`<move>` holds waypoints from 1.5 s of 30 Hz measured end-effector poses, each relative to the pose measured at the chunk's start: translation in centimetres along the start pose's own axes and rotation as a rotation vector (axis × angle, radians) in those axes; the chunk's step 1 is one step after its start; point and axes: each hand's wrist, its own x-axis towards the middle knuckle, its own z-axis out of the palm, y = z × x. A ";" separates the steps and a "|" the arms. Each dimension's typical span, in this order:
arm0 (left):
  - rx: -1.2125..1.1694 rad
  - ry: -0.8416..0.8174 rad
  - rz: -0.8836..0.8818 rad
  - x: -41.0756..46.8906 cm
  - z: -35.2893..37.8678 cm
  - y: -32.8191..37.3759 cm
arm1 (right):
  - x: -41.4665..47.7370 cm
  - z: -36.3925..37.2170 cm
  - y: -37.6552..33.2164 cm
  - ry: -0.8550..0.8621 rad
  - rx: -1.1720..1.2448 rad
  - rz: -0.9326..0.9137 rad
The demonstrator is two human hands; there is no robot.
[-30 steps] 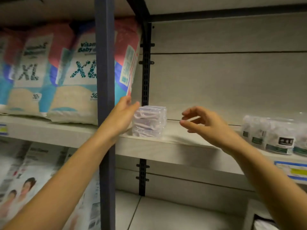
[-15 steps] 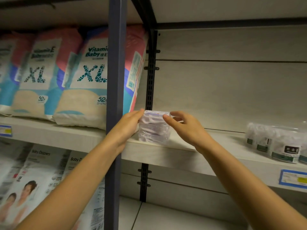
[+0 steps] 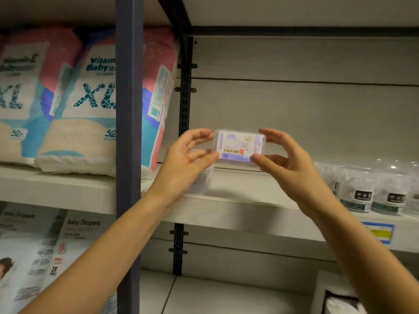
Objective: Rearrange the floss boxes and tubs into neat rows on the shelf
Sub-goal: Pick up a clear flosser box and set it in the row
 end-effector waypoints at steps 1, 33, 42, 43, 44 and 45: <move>-0.002 -0.027 -0.003 -0.1 0.6 -0.1 | -0.5 -0.7 0.1 -0.009 -0.017 -0.006; 0.554 -0.458 -0.285 8.6 12.7 -7.4 | 9.0 -8.9 4.4 -0.807 -1.478 -0.050; 0.630 -0.478 -0.211 9.7 15.6 -8.3 | 9.7 -10.0 5.0 -0.830 -1.591 0.049; 0.643 -0.481 -0.209 9.7 15.7 -8.2 | 9.7 -10.0 5.1 -0.830 -1.598 0.054; 0.657 -0.482 -0.214 9.7 15.8 -8.1 | 9.8 -10.1 5.2 -0.829 -1.605 0.060; 0.675 -0.486 -0.222 9.7 15.9 -7.9 | 9.8 -10.1 5.3 -0.828 -1.609 0.070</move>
